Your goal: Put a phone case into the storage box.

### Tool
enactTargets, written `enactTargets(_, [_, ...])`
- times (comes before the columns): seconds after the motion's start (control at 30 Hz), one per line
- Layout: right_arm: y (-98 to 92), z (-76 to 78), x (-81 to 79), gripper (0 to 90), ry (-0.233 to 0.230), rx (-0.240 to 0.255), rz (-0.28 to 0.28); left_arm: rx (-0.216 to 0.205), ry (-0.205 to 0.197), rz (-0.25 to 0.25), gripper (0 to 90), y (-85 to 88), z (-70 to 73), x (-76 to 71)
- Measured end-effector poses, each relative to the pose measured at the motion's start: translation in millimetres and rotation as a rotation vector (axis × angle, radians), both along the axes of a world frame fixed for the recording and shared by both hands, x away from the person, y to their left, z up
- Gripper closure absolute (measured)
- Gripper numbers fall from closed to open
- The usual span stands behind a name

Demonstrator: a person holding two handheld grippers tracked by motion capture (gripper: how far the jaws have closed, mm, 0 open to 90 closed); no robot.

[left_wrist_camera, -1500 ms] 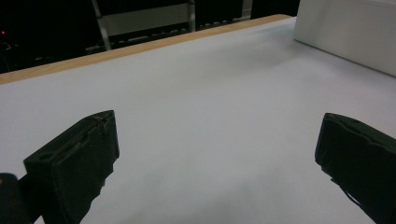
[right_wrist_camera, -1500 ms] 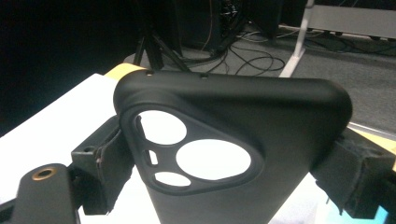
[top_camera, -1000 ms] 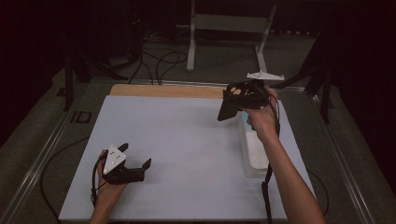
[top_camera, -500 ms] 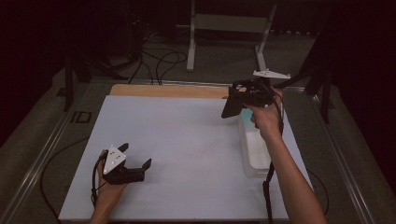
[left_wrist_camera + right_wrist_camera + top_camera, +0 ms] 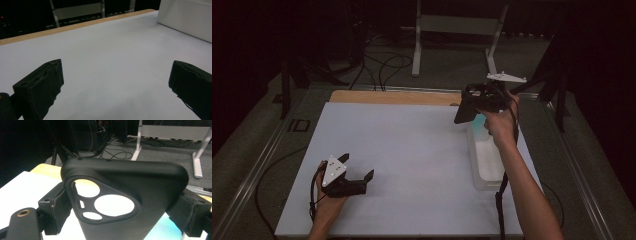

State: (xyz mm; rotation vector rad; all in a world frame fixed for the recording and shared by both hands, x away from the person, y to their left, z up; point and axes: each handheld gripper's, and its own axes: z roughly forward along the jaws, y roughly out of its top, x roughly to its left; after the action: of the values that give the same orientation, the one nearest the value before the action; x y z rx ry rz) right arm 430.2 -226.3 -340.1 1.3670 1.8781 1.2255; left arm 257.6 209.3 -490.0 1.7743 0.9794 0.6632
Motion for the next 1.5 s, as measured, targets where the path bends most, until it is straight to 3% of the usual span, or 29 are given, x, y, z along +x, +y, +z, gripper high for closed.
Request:
enactTargets(0.63, [-15.4,-0.1,3.8,14.0,0.004,-0.029,-0.059,0.002,0.001,0.000,0.3,-1.6,-0.8,0.2])
enactTargets(1.5, [-39.7,-6.4,8.8,14.0,0.043,-0.060,-0.144,0.007,0.004,-0.004,0.4,-3.7,-2.0,1.2])
